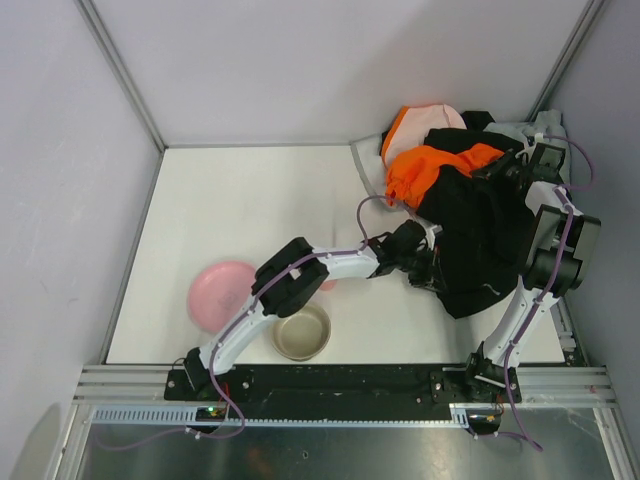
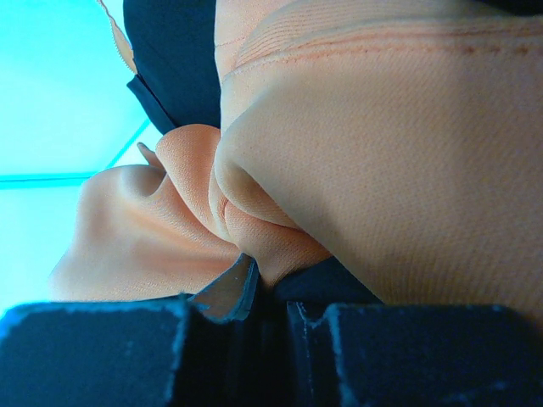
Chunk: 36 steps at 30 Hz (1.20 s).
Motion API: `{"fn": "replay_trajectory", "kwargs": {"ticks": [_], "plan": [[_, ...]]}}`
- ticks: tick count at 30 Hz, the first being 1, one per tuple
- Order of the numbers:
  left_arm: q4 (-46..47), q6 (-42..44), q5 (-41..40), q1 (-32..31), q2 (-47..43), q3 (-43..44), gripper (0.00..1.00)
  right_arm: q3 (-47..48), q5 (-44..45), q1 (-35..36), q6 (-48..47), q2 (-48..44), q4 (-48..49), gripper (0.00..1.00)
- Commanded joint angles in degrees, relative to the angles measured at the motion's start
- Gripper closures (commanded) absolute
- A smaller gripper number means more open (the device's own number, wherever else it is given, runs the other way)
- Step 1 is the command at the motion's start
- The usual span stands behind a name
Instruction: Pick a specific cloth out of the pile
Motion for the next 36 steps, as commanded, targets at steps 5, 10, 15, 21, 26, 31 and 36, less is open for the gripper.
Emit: {"fn": "replay_trajectory", "kwargs": {"ticks": [5,10,15,21,26,31,36], "plan": [[0.28,8.77,-4.04,0.06,-14.59,-4.74,0.99,-5.18,5.75,-1.39,-5.29,5.33,-13.97,0.85],[-0.43,12.46,-6.53,0.67,-21.72,-7.0,0.99,-5.47,5.35,-1.16,-5.52,4.78,-14.05,0.83],[-1.08,14.99,-8.17,2.16,-29.48,-8.86,0.99,-5.89,3.61,-1.29,-5.09,3.47,-13.57,0.66],[-2.72,17.68,-8.42,4.71,-39.36,-9.39,0.99,-6.52,3.22,-1.49,-4.95,0.23,-13.94,0.44],[-5.02,18.02,-6.2,7.91,-46.65,-9.74,0.99,-7.51,4.05,-2.24,-4.84,-3.45,-14.83,0.34],[-5.62,17.34,-4.18,11.21,-52.45,-9.39,0.99,-8.84,4.05,-2.96,-4.96,-8.76,-15.55,0.24],[-6.1,16.86,-1.91,14.89,-56.86,-6.91,0.99,-10.43,5.45,-3.49,-5.98,-14.43,-17.6,0.11]]}}
